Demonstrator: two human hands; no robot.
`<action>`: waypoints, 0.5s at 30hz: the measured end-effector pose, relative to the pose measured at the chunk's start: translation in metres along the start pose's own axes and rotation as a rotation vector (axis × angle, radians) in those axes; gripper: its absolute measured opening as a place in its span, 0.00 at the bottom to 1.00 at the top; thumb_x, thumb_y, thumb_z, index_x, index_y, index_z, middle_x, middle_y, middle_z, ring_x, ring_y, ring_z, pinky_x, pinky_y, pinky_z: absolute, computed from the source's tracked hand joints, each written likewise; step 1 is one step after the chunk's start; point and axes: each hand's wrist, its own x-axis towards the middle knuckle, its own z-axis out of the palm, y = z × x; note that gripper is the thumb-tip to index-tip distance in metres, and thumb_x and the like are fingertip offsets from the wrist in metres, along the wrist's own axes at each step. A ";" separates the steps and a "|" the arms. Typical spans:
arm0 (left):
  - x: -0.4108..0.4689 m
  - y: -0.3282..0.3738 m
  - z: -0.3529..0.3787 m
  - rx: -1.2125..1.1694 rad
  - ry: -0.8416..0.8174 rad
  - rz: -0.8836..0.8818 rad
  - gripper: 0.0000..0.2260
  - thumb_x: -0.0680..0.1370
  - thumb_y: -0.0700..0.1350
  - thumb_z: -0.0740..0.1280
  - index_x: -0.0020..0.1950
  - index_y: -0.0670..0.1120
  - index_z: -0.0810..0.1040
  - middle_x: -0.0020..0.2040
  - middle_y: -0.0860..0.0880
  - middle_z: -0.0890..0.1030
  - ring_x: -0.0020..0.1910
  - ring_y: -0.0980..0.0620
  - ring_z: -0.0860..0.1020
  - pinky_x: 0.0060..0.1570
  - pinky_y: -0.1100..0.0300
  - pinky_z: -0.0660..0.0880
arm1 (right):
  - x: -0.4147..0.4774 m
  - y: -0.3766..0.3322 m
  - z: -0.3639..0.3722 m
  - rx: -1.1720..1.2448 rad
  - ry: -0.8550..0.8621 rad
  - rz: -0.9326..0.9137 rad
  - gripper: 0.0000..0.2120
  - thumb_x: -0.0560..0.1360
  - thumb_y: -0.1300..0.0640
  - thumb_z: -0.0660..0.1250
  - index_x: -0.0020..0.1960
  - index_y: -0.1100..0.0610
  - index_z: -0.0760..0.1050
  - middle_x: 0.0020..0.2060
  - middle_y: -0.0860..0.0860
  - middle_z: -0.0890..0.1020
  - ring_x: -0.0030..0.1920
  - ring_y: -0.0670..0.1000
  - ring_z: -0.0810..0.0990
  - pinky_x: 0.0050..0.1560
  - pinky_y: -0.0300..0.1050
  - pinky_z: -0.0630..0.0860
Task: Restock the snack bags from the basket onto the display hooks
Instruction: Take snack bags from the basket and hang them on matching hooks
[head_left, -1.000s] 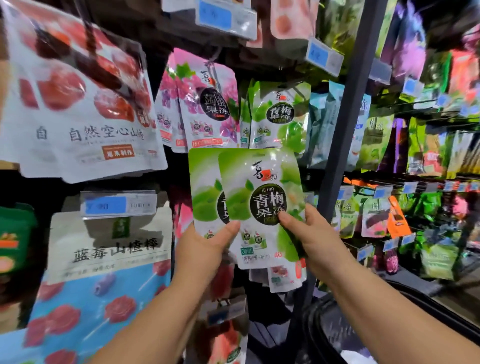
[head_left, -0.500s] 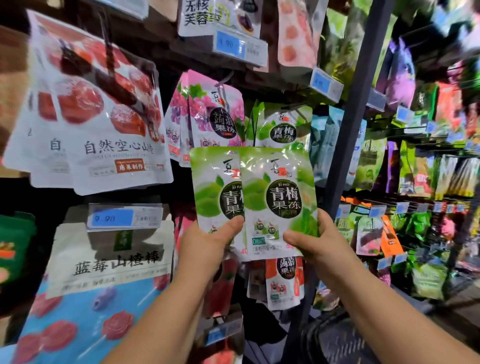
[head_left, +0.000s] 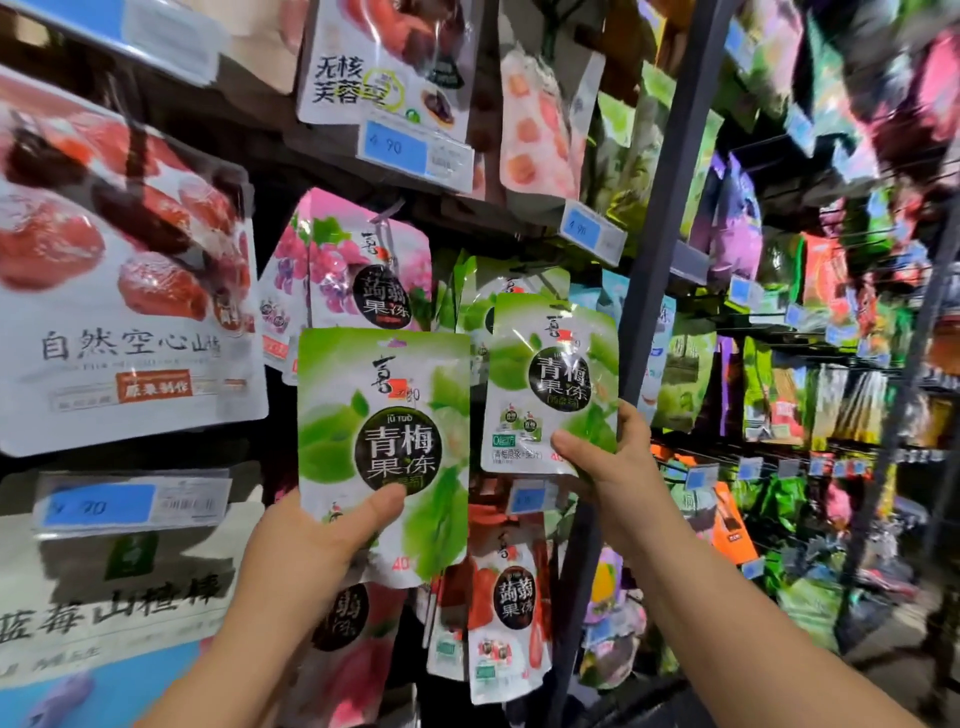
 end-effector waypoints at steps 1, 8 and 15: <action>0.002 0.000 -0.001 0.001 0.006 0.003 0.09 0.71 0.45 0.77 0.35 0.47 0.78 0.24 0.53 0.77 0.23 0.56 0.73 0.23 0.69 0.70 | 0.006 -0.002 0.000 0.001 0.004 -0.009 0.32 0.73 0.66 0.72 0.69 0.48 0.61 0.56 0.51 0.80 0.48 0.48 0.84 0.42 0.45 0.81; 0.017 0.003 -0.015 0.025 0.031 -0.014 0.12 0.60 0.60 0.79 0.34 0.57 0.81 0.31 0.53 0.83 0.34 0.49 0.79 0.41 0.51 0.76 | 0.040 -0.010 0.012 0.018 0.031 -0.046 0.35 0.73 0.65 0.73 0.73 0.51 0.60 0.62 0.55 0.78 0.53 0.52 0.84 0.43 0.45 0.82; 0.019 0.005 -0.014 0.010 0.042 -0.002 0.17 0.61 0.56 0.81 0.34 0.47 0.78 0.26 0.54 0.79 0.26 0.54 0.74 0.34 0.57 0.70 | 0.056 -0.014 0.019 0.001 0.074 -0.075 0.36 0.73 0.64 0.73 0.73 0.50 0.59 0.62 0.53 0.78 0.53 0.50 0.84 0.49 0.49 0.83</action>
